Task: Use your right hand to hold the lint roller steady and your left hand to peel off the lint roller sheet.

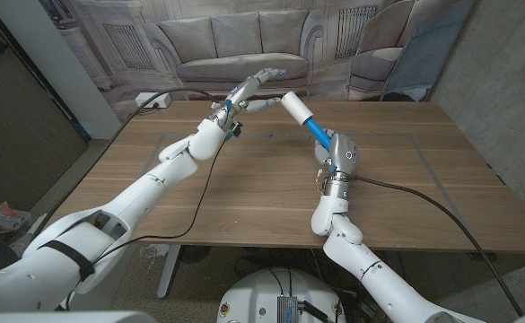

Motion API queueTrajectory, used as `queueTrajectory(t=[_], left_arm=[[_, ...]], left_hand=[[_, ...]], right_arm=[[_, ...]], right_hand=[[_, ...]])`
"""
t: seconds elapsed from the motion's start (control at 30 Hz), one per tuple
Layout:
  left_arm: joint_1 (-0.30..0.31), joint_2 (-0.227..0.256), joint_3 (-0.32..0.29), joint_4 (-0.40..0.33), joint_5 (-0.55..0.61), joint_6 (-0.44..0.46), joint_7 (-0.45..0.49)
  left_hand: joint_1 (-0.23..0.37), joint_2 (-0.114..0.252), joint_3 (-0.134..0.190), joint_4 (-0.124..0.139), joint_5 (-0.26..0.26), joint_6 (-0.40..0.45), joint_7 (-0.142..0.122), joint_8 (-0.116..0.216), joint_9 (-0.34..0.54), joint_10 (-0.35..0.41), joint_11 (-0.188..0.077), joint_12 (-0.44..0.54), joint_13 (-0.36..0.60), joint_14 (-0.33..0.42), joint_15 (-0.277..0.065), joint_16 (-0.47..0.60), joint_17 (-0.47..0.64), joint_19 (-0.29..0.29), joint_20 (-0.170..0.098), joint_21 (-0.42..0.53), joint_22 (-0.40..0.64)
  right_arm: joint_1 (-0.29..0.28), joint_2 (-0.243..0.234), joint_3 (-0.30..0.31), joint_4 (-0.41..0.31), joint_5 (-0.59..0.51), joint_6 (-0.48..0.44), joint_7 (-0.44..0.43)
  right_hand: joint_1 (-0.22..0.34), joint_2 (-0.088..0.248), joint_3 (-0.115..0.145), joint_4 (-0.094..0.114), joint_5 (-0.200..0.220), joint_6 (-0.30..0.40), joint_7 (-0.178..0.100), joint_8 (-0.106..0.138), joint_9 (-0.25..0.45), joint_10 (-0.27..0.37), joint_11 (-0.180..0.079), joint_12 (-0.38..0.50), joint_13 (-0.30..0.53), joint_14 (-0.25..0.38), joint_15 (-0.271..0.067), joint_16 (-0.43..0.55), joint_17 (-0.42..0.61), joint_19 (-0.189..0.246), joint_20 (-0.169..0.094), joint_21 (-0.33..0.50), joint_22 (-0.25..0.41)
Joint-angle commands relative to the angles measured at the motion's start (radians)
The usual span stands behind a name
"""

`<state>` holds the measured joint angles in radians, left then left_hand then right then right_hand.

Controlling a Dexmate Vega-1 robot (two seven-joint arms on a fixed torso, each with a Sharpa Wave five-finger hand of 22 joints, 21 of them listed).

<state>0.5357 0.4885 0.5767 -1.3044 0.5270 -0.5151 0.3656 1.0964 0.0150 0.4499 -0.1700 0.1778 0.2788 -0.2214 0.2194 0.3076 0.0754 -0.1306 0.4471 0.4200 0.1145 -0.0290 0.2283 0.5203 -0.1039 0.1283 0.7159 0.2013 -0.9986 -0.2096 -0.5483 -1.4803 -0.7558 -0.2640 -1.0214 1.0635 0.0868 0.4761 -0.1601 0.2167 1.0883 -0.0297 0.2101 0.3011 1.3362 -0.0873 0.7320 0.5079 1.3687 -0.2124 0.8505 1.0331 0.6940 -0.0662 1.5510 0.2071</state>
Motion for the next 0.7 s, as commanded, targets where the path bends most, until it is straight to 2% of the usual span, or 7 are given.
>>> queueTrajectory(t=[0.03,0.2,0.23,0.33,0.47,0.63,0.7], left_arm=[[0.000,0.094,0.037,-0.182,0.228,0.057,0.056],[-0.030,0.131,0.042,-0.265,0.213,0.094,-0.104],[-0.044,0.152,0.044,-0.319,0.215,0.133,-0.210],[-0.072,0.167,0.049,-0.363,0.184,0.149,-0.326],[-0.095,0.177,0.056,-0.414,0.205,0.179,-0.397],[-0.117,0.184,0.069,-0.475,0.234,0.212,-0.486],[-0.118,0.187,0.073,-0.481,0.268,0.196,-0.454]], left_hand=[[0.044,0.004,0.003,0.002,-0.002,0.079,0.002,0.045,0.017,0.002,-0.018,-0.006,0.003,-0.005,-0.015,0.000,-0.003,0.007,-0.002,0.003,-0.002],[0.052,0.018,0.000,0.018,0.000,0.157,0.002,0.084,0.028,0.006,-0.024,-0.011,0.003,-0.030,-0.013,-0.003,-0.005,-0.011,-0.008,-0.007,-0.004],[0.041,0.020,-0.005,0.027,0.001,0.180,0.002,0.094,0.030,0.008,-0.017,-0.012,0.003,-0.038,-0.014,-0.004,-0.006,-0.015,-0.012,-0.010,-0.005],[0.015,0.017,-0.018,0.043,0.004,0.228,0.010,0.110,0.026,-0.005,-0.002,-0.022,0.002,-0.053,-0.010,-0.004,-0.007,-0.032,-0.014,-0.018,-0.005],[-0.009,0.008,-0.030,0.053,0.003,0.228,0.020,0.105,0.020,-0.009,0.015,-0.027,0.002,-0.062,-0.009,-0.005,-0.008,-0.043,-0.017,-0.023,-0.005],[-0.031,-0.006,-0.042,0.060,0.001,0.208,0.009,0.091,0.013,-0.025,0.017,-0.036,0.002,-0.073,-0.009,-0.006,-0.007,-0.054,-0.017,-0.029,-0.004],[-0.034,-0.007,-0.044,0.061,0.000,0.197,0.006,0.086,0.010,-0.031,0.018,-0.039,0.002,-0.076,-0.006,-0.006,-0.007,-0.059,-0.017,-0.031,-0.004]], right_arm=[[0.054,-0.103,-0.128,-0.037,0.156,-0.074,-0.035],[0.066,-0.119,-0.153,-0.030,0.173,-0.066,-0.072],[0.069,-0.122,-0.158,-0.022,0.176,-0.053,-0.086],[0.060,-0.113,-0.144,-0.011,0.159,-0.023,-0.096],[0.055,-0.125,-0.149,-0.021,0.200,0.005,-0.091],[0.053,-0.144,-0.163,-0.042,0.220,-0.005,-0.075],[0.053,-0.144,-0.166,-0.047,0.227,-0.015,-0.074]], right_hand=[[-0.030,0.045,0.007,-0.002,0.004,0.100,0.095,0.003,0.005,0.045,0.030,0.000,0.001,-0.008,-0.012,-0.002,0.007,-0.004,-0.139,0.007,0.001],[-0.030,0.045,0.007,-0.002,0.004,0.100,0.094,0.002,0.004,0.043,0.030,0.001,0.004,-0.006,-0.012,-0.001,0.012,-0.004,-0.140,0.008,0.001],[-0.030,0.045,0.007,-0.002,0.004,0.100,0.094,0.002,0.003,0.042,0.029,0.001,0.006,-0.008,-0.012,-0.005,0.009,-0.005,-0.140,0.008,0.002],[-0.031,0.046,0.007,-0.001,0.004,0.099,0.095,0.002,0.005,0.041,0.030,0.002,0.007,-0.007,-0.012,-0.003,0.014,-0.006,-0.139,0.008,0.002],[-0.034,0.047,0.006,0.000,0.004,0.098,0.095,0.003,0.007,0.041,0.031,0.001,0.006,-0.011,-0.012,-0.006,0.018,-0.012,-0.140,0.008,0.003],[-0.033,0.047,0.006,-0.001,0.004,0.098,0.094,0.002,0.007,0.041,0.032,0.000,0.005,-0.016,-0.012,-0.012,0.014,-0.014,-0.140,0.008,0.003],[-0.033,0.047,0.006,-0.001,0.004,0.097,0.094,0.002,0.007,0.040,0.032,0.000,0.006,-0.015,-0.012,-0.013,0.015,-0.015,-0.140,0.008,0.004]])
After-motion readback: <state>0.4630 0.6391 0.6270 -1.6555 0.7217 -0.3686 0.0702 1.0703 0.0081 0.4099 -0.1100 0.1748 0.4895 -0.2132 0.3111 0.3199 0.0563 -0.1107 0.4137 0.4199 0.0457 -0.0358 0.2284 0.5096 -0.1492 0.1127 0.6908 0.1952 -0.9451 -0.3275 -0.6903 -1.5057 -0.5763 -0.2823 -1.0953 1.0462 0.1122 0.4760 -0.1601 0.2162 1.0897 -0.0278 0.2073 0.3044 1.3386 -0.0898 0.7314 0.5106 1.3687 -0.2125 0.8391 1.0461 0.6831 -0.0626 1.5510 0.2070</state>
